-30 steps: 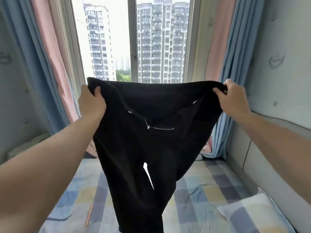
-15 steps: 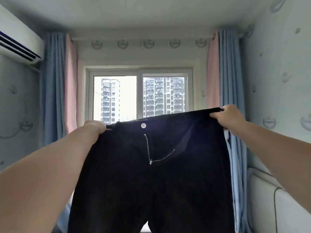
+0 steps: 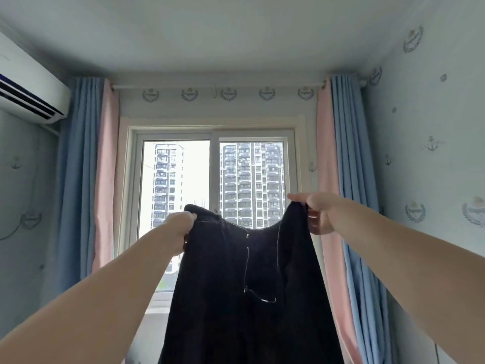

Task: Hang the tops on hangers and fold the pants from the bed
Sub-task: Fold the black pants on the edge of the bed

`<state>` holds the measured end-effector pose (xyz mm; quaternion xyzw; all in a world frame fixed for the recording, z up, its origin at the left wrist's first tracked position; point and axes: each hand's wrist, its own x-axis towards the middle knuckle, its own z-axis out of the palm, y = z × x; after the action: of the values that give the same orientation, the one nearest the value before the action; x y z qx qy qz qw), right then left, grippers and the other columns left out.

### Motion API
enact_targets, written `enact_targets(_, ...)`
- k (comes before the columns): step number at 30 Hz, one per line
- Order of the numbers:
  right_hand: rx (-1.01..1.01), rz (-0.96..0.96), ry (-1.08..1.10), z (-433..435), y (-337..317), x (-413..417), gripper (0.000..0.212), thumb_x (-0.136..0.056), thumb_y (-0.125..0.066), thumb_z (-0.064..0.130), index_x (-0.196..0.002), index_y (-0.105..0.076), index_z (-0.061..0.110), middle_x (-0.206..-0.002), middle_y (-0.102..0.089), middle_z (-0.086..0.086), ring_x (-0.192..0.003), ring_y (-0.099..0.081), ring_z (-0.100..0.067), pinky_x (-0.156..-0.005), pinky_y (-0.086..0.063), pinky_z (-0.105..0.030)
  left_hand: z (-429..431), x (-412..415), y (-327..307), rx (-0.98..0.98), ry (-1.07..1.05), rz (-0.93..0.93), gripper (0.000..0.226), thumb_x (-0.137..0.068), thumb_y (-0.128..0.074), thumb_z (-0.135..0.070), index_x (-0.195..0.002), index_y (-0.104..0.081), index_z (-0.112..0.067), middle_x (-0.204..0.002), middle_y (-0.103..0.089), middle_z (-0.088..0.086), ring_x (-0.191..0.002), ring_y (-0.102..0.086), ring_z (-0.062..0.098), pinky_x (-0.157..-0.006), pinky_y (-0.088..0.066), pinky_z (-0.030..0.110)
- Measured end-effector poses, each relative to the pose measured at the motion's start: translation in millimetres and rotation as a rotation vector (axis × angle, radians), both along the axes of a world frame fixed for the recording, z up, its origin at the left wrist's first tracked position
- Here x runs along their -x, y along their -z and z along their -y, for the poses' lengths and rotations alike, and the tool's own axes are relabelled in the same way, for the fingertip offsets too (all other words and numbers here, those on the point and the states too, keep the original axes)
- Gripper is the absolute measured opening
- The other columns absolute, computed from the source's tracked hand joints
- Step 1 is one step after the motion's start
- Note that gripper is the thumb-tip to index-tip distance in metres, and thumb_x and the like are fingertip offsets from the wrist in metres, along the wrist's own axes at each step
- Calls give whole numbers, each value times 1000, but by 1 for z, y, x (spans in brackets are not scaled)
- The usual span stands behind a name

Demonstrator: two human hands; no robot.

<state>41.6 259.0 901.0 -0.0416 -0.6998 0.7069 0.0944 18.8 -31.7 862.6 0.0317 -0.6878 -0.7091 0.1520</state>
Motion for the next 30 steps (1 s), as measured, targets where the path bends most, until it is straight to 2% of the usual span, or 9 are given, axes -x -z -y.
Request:
enact_targets(6,13,-121,-177,42,-16,2,17,-84,-78,30,-79,-73,15,-73,-73,2,-87,-65,-18,-97,-50,-31,-32,-9,-18,-45,160,-153,7,-103,-54,-17,-100,-61,-17,-98,-69,3,-83,-66,19,-63,-55,31)
enact_targets(13,-30,-282,-269,103,-43,-6,24,-83,-67,29,-99,-76,14,-87,-78,5,-92,-65,-16,-77,-46,-31,-57,-27,-29,67,320,-295,27,-100,-46,-15,-121,-63,-20,-114,-71,7,-102,-66,24,-88,-51,40)
enact_targets(15,-65,-338,-260,113,-48,-7,19,-82,-67,27,-94,-74,15,-86,-78,5,-92,-66,-18,-76,-47,-31,-53,-26,-27,86,352,-316,33,-95,-46,-16,-125,-60,-19,-120,-69,9,-112,-64,28,-98,-51,46)
enact_targets(18,-121,-425,-220,122,-54,-7,15,-81,-68,28,-92,-70,18,-94,-77,2,-101,-66,-22,-81,-49,-33,-39,-23,-21,7,473,-311,38,-93,-45,-18,-129,-57,-15,-124,-67,11,-115,-63,32,-86,-56,44)
enact_targets(20,-146,-446,-204,127,-55,-6,16,-83,-67,28,-95,-68,19,-96,-76,2,-103,-66,-22,-84,-49,-34,-32,-24,-17,-107,583,-283,37,-92,-47,-23,-126,-59,-15,-118,-67,9,-101,-67,28,-74,-56,37)
enact_targets(22,-164,-446,-197,133,-54,-3,13,-84,-66,27,-94,-68,19,-89,-77,4,-100,-66,-20,-89,-49,-35,-28,-23,-15,-174,658,-261,37,-93,-53,-27,-127,-61,-14,-121,-69,6,-104,-68,28,-84,-57,42)
enact_targets(24,-162,-444,-202,140,-51,-2,15,-84,-68,28,-97,-68,21,-87,-77,5,-100,-65,-19,-90,-51,-36,-24,-17,-15,-164,610,-253,36,-93,-59,-15,-129,-63,-12,-121,-71,12,-111,-68,33,-92,-57,45)
enact_targets(28,-366,-486,-178,148,-43,-2,26,-85,-70,33,-104,-74,16,-95,-78,2,-101,-67,-19,-87,-54,-35,1,-8,-19,-211,388,-202,37,-86,-55,9,-115,-69,-9,-109,-73,19,-91,-71,37,-58,-60,38)
enact_targets(30,-565,-617,55,143,-33,3,30,-86,-67,34,-104,-75,13,-108,-74,-6,-100,-67,-18,-89,-53,-35,23,-6,-21,-207,345,-221,36,-86,-55,10,-113,-69,-10,-108,-74,18,-92,-71,37,-62,-61,41)
